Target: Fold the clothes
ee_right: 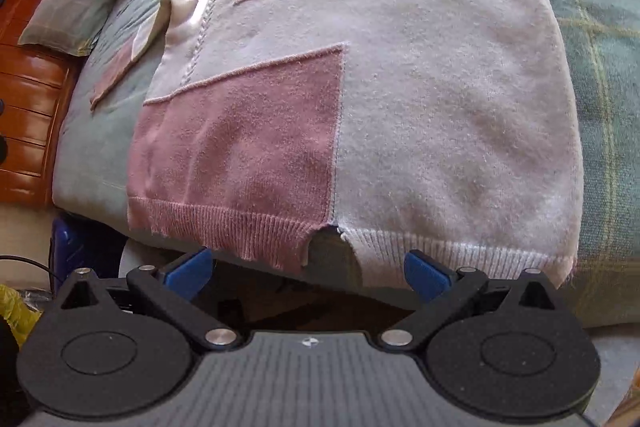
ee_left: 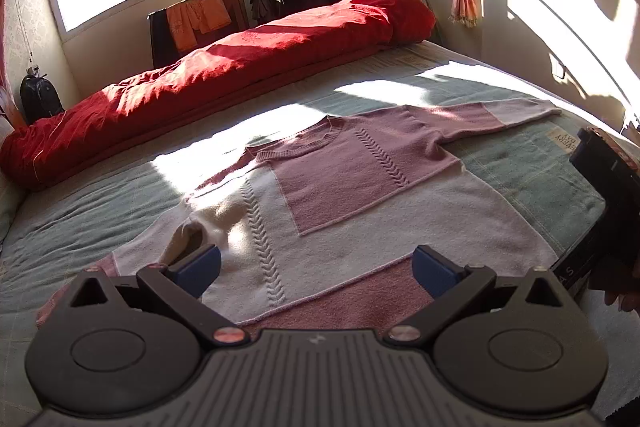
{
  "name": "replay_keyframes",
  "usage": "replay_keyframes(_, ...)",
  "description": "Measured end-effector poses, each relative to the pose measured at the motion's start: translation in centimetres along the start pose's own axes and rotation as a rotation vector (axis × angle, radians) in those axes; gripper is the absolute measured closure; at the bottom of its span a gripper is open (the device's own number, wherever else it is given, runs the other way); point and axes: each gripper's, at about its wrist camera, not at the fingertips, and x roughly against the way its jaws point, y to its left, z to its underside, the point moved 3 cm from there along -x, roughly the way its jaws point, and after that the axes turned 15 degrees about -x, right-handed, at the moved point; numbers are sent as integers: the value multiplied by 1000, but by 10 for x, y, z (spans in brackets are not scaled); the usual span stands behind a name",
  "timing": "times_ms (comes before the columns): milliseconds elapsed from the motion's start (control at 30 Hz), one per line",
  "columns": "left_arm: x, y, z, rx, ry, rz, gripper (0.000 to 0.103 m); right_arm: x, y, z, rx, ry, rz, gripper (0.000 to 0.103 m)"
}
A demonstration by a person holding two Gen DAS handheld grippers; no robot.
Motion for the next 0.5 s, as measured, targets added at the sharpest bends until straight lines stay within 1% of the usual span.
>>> replay_keyframes(33, -3, 1, 0, 2, 10, 0, 2, 6, 7, -7, 18, -38, -1, 0)
replay_keyframes(67, -6, 3, 0, 4, 16, 6, 2, 9, 13, -16, 39, -76, 16, 0)
replay_keyframes(200, -19, 20, 0, 46, 41, 70, 2, 1, 29, -46, 136, -202, 164, 0)
replay_keyframes(233, -22, 29, -1, 60, 52, 76, 2, -5, 32, -51, 163, -222, 209, 0)
replay_keyframes(267, -26, 37, -3, 74, 63, 82, 2, -12, 34, -55, 183, -233, 242, 0)
replay_keyframes(367, -37, 58, -8, 105, 86, 84, 2, -30, 33, -62, 225, -253, 298, 0)
replay_keyframes(500, -67, 72, -16, 129, 105, 80, 2, -52, 30, -57, 260, -255, 367, 0)
